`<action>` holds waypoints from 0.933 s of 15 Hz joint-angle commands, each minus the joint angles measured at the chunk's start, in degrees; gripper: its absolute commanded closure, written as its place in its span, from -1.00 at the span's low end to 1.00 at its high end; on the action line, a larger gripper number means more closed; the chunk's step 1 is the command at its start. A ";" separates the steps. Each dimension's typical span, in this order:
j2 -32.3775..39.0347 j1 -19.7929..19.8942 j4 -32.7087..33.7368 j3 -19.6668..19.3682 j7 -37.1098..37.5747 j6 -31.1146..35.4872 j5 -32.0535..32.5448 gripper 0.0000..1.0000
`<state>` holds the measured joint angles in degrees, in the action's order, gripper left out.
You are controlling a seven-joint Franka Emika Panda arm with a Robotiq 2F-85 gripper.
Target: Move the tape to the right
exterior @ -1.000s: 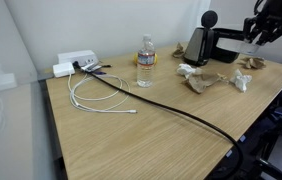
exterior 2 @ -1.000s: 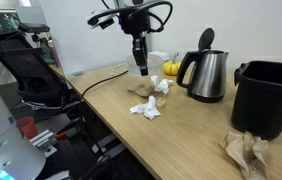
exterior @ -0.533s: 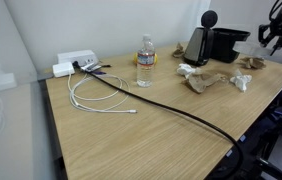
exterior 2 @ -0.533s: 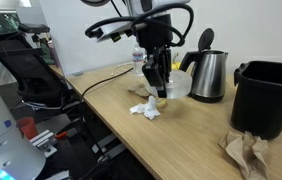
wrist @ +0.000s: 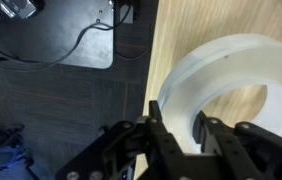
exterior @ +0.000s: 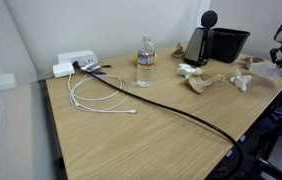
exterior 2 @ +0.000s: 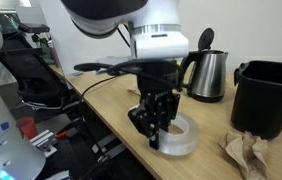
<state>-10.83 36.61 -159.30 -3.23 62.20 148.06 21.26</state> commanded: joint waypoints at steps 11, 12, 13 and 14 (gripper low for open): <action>9.91 -11.87 4.31 -10.42 9.27 2.48 0.32 0.84; 10.08 -12.60 4.51 -10.68 9.47 2.51 0.23 0.48; 9.96 -13.28 4.63 -10.92 9.36 2.20 -0.18 -0.13; 9.59 -13.78 4.61 -11.12 9.29 2.00 0.23 -0.12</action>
<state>-1.96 24.72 -155.38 -12.74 71.40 149.59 21.58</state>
